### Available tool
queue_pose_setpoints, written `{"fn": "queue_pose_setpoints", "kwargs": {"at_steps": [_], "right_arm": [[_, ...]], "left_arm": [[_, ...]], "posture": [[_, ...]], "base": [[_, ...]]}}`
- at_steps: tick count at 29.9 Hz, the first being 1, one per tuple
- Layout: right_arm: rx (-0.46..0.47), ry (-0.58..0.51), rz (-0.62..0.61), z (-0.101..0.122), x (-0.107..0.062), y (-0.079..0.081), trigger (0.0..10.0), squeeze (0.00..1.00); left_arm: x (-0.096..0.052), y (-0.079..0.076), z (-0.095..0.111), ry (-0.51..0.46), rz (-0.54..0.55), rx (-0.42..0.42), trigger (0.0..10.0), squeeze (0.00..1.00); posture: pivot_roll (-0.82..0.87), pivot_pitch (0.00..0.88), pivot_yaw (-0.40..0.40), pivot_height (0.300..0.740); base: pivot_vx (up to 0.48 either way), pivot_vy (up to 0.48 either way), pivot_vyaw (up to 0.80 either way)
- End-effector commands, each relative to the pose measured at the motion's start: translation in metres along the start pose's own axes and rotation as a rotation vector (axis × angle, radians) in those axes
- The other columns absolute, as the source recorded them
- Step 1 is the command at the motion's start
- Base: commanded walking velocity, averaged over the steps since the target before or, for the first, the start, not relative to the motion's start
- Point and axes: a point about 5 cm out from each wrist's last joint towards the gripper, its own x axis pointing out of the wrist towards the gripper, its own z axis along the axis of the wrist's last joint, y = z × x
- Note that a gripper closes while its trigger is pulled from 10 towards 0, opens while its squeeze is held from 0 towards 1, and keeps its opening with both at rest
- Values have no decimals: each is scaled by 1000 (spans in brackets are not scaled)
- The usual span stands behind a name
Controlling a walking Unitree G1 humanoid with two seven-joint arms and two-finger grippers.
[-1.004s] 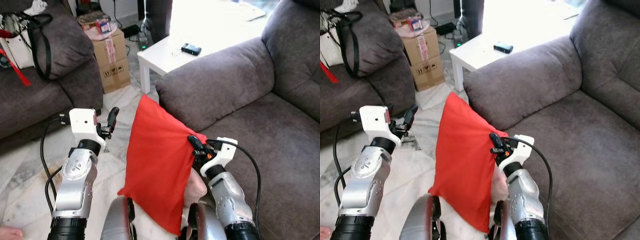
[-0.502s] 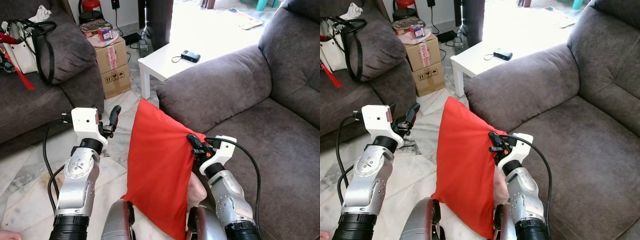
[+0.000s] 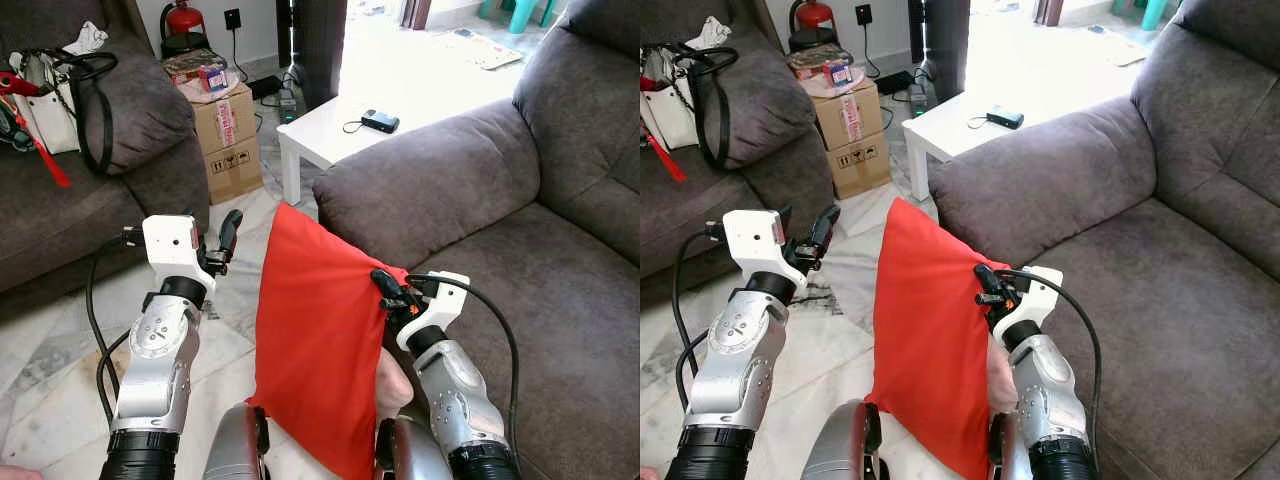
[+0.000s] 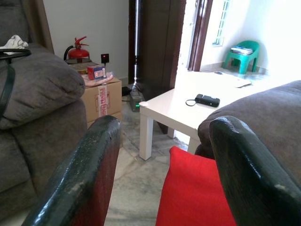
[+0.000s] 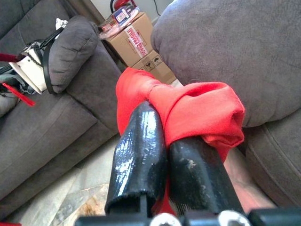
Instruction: Move the pillow to the sofa from floor
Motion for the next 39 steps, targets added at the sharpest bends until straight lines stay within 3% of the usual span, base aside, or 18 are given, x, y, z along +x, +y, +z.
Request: {"fn": "queue_pose_setpoints", "kwargs": {"at_steps": [1, 19, 33, 37, 39], "right_arm": [[-58, -182, 55, 42, 7, 10, 10000, 0], [-71, -171, 58, 41, 8, 11, 10000, 0], [-71, -181, 71, 44, 9, 14, 10000, 0], [-72, -163, 130, 44, 10, 21, 10000, 0], [-83, -131, 220, 43, 10, 31, 10000, 0]], "left_arm": [[2, -4, 0, -1, -22, -11, 10000, 0], [1, -4, -1, 1, -14, -14, 10000, 0], [2, -4, 0, -3, -17, -16, 10000, 0], [3, -4, 0, -4, -18, -16, 10000, 0], [3, -5, 0, -4, -20, -17, 10000, 0]], "posture": [[49, 52, -24, 637], [51, 82, -29, 739], [50, 84, -28, 740], [50, 84, -28, 740], [49, 84, -28, 740]], "base": [[0, 0, 0], [0, 0, 0], [0, 0, 0], [0, 0, 0], [0, 0, 0]]}}
